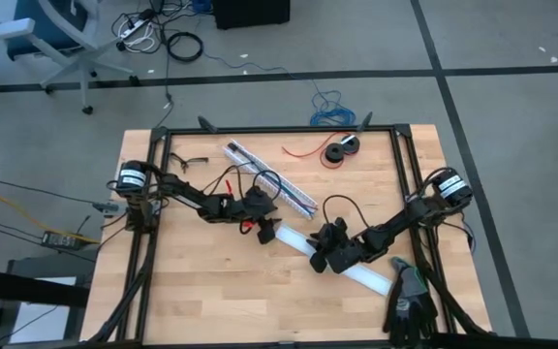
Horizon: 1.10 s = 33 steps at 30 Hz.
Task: Ziptie cables
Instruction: Close the white cable duct
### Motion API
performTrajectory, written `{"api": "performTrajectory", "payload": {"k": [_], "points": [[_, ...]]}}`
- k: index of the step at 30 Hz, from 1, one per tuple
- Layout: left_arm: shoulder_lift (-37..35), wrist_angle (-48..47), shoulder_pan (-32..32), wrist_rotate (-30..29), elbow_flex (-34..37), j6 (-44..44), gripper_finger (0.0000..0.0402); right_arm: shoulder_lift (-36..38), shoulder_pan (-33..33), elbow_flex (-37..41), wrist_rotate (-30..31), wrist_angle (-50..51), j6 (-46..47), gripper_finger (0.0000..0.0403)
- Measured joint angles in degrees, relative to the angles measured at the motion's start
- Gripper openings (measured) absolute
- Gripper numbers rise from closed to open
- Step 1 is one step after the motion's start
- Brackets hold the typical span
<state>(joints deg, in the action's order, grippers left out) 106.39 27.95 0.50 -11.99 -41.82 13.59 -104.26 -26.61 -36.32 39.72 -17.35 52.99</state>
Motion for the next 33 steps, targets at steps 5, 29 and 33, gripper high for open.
{"api": "performTrajectory", "payload": {"k": [5, 29, 33], "points": [[-0.2, 1.5, 0.0, -2.8, 0.0, -3.3, 0.0213, -2.0, 1.3, 0.0, 0.8, -5.8, -7.7, 0.0099], [-25.2, -17.6, 5.5, -21.0, 3.0, -15.5, 0.0213, 2.0, 9.6, -5.0, -14.5, -6.7, -31.6, 0.0083], [-27.0, -12.8, 8.0, -23.4, 8.3, -11.2, 0.0213, 6.1, 9.5, -5.0, -19.4, -0.8, -29.0, 0.0075]]}}
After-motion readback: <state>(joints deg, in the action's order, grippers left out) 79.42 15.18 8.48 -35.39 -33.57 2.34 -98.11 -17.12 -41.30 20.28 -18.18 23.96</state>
